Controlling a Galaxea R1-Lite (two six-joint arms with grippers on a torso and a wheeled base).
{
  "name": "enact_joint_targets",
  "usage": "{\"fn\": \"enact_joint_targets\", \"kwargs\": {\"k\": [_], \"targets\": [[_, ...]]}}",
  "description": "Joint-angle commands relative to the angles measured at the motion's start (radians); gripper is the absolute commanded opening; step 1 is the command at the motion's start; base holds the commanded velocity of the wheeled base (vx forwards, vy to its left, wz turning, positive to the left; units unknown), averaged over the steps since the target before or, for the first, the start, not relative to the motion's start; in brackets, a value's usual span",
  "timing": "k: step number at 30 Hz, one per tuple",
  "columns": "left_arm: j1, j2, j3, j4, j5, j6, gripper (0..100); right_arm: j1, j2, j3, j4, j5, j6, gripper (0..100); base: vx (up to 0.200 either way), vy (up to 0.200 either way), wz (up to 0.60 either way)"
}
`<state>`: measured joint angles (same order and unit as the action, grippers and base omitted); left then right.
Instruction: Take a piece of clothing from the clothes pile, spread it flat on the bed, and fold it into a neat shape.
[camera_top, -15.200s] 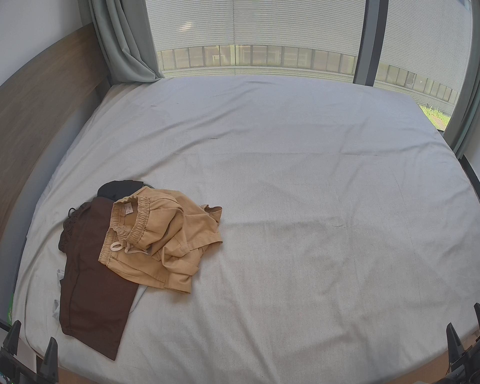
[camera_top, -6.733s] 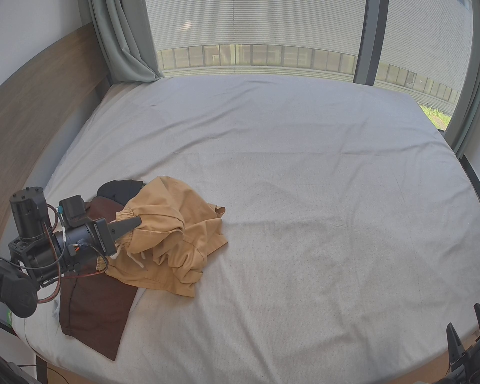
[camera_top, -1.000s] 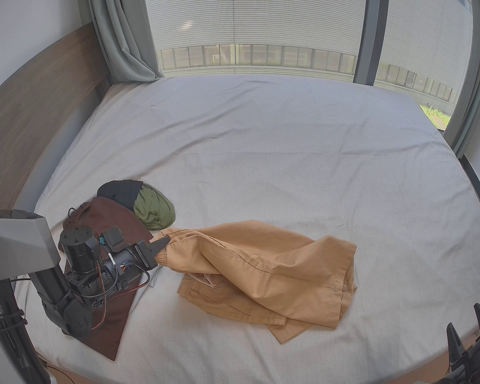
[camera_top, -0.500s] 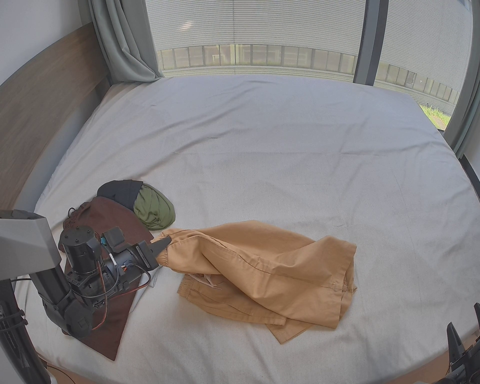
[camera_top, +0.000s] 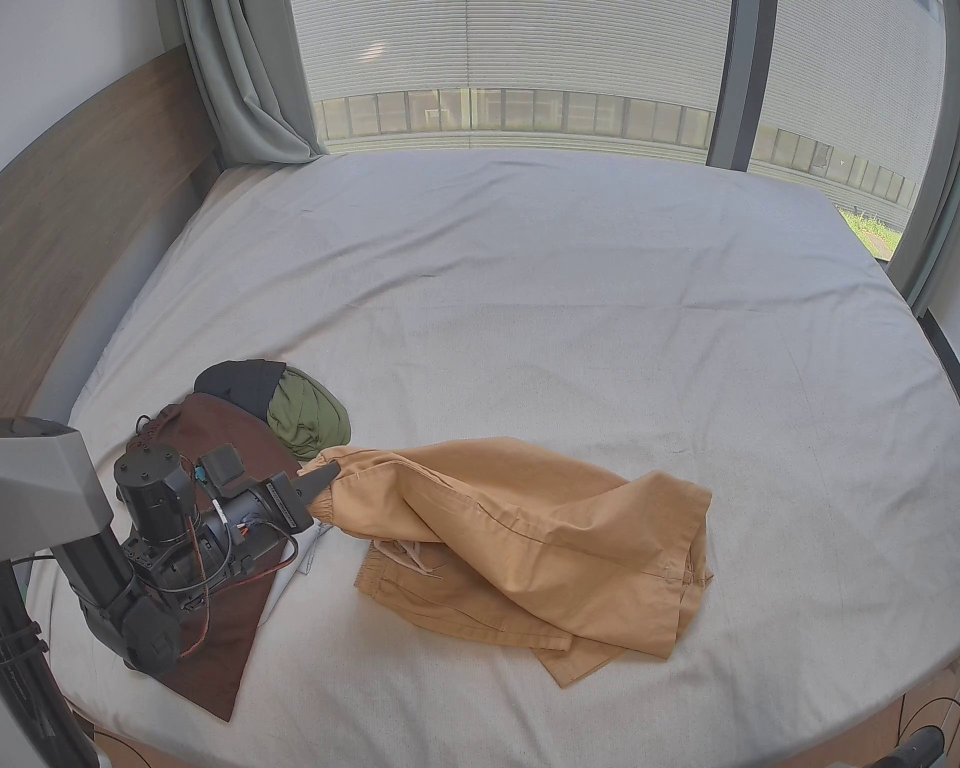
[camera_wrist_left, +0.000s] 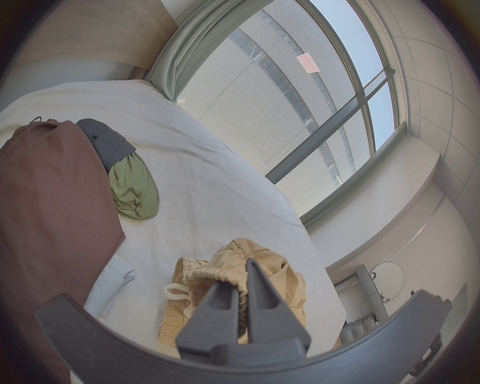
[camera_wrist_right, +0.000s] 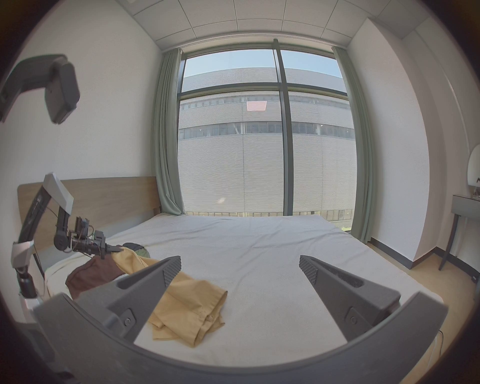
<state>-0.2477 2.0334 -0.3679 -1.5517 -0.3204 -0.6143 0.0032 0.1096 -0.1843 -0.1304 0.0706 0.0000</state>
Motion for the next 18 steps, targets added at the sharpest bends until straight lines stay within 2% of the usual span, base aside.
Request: {"fn": "enact_joint_targets", "kwargs": {"k": [1, 10, 11, 18], "targets": [[-0.001, -0.021, -0.011, 0.001, 0.001, -0.002, 0, 0.027, 0.271, -0.161, 0.002, 0.032, 0.032, 100, 0.0, 0.0, 0.0], [-0.002, -0.024, -0.034, 0.001, 0.001, -0.004, 0, 0.123, 0.463, -0.208, -0.003, 0.052, 0.066, 100, 0.0, 0.0, 0.0], [-0.007, -0.022, -0.034, 0.001, 0.003, -0.002, 0, 0.143, 0.498, -0.208, -0.006, 0.077, 0.067, 100, 0.0, 0.0, 0.0], [-0.027, -0.01, -0.032, -0.001, 0.004, -0.004, 0, 0.153, 0.628, -0.225, -0.017, 0.152, 0.069, 100, 0.0, 0.0, 0.0]]}}
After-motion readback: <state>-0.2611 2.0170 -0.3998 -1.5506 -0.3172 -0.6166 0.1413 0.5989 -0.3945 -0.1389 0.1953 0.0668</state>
